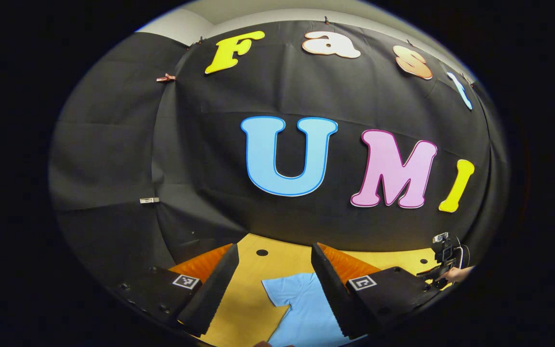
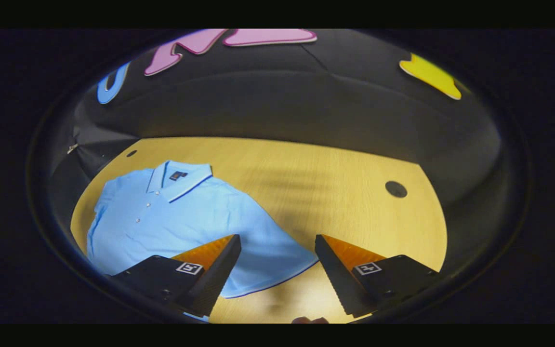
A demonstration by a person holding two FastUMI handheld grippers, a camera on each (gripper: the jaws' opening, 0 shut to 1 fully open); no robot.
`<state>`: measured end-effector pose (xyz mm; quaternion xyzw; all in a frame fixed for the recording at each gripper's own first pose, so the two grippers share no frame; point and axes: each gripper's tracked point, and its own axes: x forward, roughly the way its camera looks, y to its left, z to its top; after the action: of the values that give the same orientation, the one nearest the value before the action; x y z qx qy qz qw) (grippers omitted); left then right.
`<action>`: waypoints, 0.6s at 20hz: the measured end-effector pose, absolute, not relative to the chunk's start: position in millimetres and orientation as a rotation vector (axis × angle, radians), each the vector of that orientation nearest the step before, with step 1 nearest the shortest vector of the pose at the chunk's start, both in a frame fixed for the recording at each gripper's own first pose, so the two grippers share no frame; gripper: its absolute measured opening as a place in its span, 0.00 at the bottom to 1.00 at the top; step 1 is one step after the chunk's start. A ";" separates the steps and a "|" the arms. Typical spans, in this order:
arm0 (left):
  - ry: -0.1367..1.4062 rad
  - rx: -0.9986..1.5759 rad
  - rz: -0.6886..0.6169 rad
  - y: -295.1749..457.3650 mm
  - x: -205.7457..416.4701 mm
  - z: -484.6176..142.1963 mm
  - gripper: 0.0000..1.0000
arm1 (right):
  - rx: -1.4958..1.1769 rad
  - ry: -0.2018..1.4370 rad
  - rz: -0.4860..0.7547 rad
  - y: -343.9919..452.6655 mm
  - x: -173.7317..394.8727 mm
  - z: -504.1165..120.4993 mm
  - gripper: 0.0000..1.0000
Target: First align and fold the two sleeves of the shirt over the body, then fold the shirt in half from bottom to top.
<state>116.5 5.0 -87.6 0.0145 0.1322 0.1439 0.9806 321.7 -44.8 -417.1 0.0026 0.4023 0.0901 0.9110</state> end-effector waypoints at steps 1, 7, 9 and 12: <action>0.274 0.033 0.292 10.4 114.1 -91.3 0.96 | 0.012 0.872 0.171 -46.1 317.7 -428.8 0.98; 0.331 0.024 0.308 33.6 109.0 -114.1 0.96 | -0.005 0.944 0.154 -41.6 314.5 -456.0 0.84; 0.337 0.014 0.305 34.6 107.9 -116.3 0.96 | 0.010 0.934 0.119 -30.8 321.4 -449.4 0.45; 0.316 0.029 0.295 39.0 108.0 -108.3 0.96 | 0.034 0.907 0.128 -19.4 324.6 -444.4 0.11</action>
<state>108.0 39.0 -108.3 0.0146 0.1570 0.1462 0.9766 324.6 -19.4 -444.4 0.0163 0.4379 0.0616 0.8967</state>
